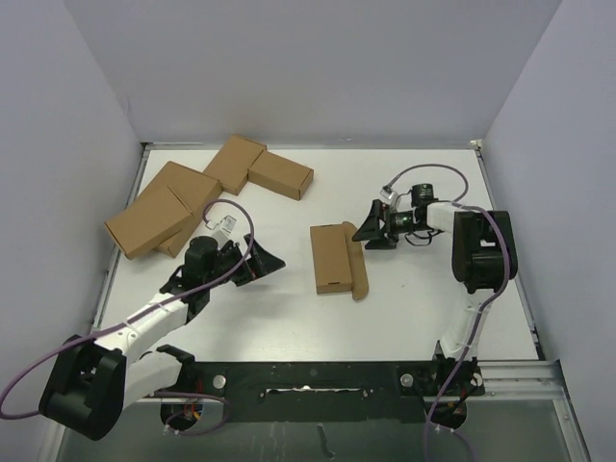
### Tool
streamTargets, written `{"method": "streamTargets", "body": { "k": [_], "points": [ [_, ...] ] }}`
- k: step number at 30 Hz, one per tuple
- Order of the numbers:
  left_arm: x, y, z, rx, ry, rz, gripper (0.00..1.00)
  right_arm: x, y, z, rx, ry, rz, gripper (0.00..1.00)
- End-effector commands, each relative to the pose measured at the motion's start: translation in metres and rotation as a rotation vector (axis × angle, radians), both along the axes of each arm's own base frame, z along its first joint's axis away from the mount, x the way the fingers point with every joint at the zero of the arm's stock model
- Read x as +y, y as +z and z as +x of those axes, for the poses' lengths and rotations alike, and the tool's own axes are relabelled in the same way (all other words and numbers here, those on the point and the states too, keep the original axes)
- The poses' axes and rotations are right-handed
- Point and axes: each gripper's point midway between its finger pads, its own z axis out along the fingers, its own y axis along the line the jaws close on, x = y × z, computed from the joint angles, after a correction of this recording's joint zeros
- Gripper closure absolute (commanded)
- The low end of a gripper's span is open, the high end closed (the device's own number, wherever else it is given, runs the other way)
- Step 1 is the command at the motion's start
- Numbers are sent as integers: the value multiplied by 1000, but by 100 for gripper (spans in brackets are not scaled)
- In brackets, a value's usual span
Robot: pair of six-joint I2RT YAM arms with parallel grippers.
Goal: Fold the paper box
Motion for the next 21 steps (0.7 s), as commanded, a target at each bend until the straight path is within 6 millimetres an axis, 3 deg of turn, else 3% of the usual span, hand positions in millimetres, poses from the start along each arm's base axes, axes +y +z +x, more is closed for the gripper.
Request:
{"method": "streamTargets", "body": {
  "k": [1,5,7,8,10,12,14,16,21],
  "points": [
    [0,30,14,-110,5,21,6,-41,11,13,-147,-12,-160,9],
    [-4,29,20,-106,-7,37,7,-55,30,20,-272,2,-224,10],
    [-8,28,25,-103,-19,47,9,-58,41,22,-339,11,-257,16],
    [-12,28,29,-105,-27,52,10,-58,46,22,-363,15,-262,23],
    [-23,31,37,-113,-47,64,11,-51,51,17,-383,32,-255,56],
    [-38,29,45,-123,-77,93,13,-38,49,9,-376,63,-234,79],
    [-51,22,55,-108,-96,142,14,-28,42,3,-361,93,-234,93],
    [-60,9,64,-68,-111,191,15,-19,35,-3,-344,127,-237,98],
    [-76,-22,84,-1,-132,255,15,0,12,-20,-298,187,-265,100]
  ]
}}
